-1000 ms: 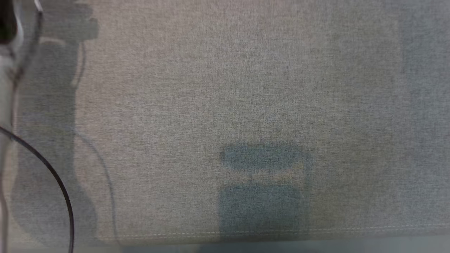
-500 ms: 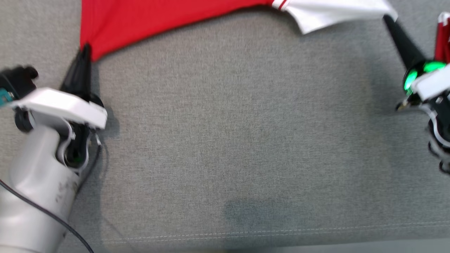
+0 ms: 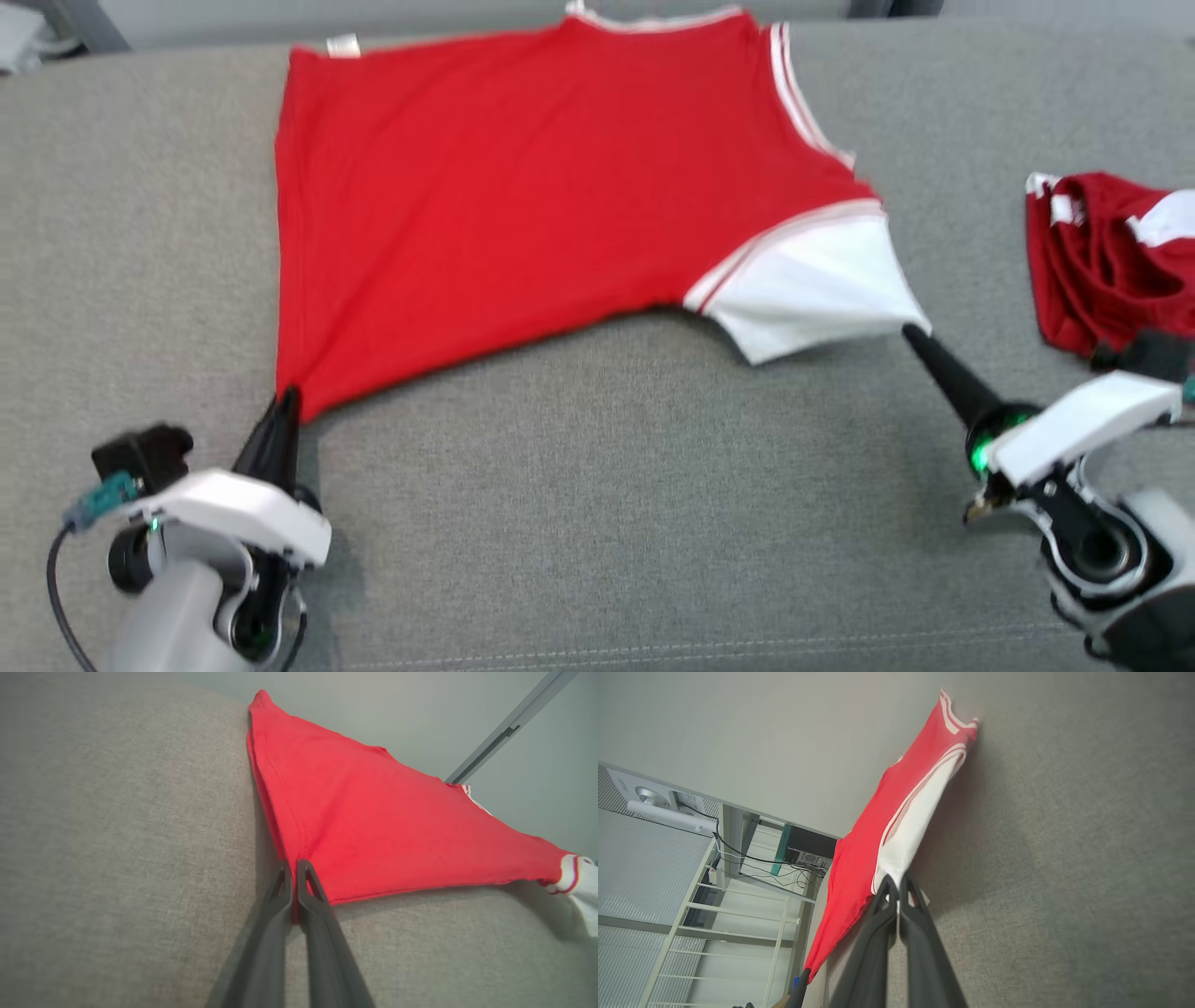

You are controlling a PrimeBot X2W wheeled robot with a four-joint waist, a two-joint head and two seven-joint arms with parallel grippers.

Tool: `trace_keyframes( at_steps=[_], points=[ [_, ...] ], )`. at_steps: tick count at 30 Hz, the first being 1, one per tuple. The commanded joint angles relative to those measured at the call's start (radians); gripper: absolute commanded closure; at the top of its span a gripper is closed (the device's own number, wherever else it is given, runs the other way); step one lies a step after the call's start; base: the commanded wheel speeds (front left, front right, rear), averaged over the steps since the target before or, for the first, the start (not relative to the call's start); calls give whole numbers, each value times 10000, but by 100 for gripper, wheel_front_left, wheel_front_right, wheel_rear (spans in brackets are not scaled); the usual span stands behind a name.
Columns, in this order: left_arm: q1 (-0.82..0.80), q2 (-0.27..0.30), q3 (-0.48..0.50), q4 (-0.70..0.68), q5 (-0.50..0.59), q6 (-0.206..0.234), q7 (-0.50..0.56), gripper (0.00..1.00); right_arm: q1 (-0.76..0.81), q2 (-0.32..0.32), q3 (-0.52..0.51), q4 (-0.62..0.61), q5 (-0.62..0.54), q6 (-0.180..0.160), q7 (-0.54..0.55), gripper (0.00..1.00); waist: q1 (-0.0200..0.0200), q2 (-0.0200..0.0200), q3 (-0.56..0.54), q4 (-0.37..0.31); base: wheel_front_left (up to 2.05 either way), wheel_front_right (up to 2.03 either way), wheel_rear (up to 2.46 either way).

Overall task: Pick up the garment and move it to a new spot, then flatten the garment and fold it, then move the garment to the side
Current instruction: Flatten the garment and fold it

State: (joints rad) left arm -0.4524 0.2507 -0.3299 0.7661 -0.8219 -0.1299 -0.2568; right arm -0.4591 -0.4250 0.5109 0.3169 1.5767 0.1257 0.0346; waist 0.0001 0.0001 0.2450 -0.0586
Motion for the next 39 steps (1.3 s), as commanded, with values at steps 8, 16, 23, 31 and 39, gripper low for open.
trace_keyframes(
  at_steps=[8, 16, 23, 31, 39],
  points=[
    [1020, 280, 657, 152, 259, -7, -48, 100, 1562, -131, 283, -454, 440, 50, 285, 100, -1, -1, -1200, -46, 0, 0, 0],
    [1172, 478, 1026, 652, 923, -7, -49, 100, 2447, -435, 594, -750, 461, 50, 984, 100, -1, -1, -1496, -87, 0, 0, 0],
    [1250, 201, 1848, 960, 1719, -7, -49, 100, 2801, -532, 801, -1006, 505, 50, 1564, 100, -1, -1, -1596, -119, 0, 0, 0],
    [1276, -64, 2729, 1172, 2661, 66, -49, 100, 3121, -578, 993, -1179, 611, 50, 2192, 100, -1, -1, -1561, -85, 0, 0, 0],
    [1173, -542, 3109, 1273, 3235, 9, -49, 2, 2745, -368, 1018, -767, -267, 50, 1590, 0, -1, -1, -1480, -16, 0, 0, 0]
  ],
)
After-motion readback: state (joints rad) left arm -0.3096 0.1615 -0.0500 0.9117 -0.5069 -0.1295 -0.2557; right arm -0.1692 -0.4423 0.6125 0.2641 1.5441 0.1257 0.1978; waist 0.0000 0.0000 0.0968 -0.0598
